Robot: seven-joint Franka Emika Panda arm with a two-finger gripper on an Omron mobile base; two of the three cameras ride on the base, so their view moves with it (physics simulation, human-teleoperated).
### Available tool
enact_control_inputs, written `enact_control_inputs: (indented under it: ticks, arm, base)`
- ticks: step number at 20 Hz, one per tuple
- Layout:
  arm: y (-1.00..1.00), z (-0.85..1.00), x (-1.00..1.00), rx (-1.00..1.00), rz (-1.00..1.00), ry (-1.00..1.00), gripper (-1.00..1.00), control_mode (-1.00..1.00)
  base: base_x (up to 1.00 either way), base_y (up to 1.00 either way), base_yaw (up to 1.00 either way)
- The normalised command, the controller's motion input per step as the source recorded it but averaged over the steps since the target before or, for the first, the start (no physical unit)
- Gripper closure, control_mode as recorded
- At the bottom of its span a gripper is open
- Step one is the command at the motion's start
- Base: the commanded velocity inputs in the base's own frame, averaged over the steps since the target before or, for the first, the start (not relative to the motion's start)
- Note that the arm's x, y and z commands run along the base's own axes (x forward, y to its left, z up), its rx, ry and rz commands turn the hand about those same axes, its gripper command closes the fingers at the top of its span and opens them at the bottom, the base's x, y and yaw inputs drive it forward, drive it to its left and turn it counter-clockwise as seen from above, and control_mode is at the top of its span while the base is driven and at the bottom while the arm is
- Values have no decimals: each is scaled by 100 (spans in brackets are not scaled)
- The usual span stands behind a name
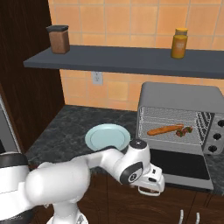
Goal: Pick up the kebab skewer and baguette bread, and place them inside the toaster oven. Close the toaster oven door and start by setting the timer.
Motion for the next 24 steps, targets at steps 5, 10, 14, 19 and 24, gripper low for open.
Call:
enact_control_inputs:
  ticks: [5, 10, 14, 19, 24]
  arm:
    - [0, -31, 7, 0, 21, 8, -100, -100]
    - [-13, -19, 14, 7, 0, 3, -100, -100]
    - [-30, -11, 12, 13, 0, 0, -100, -100]
    - [-29, -9, 33, 12, 0, -3, -100, -100]
    - [-1, 0, 66, 1, 0, -15, -100, -100]
  base:
    - [0, 0, 0]
    - [0, 0, 0]
    - [0, 0, 0]
    - [0, 0, 0]
    - [0, 0, 0]
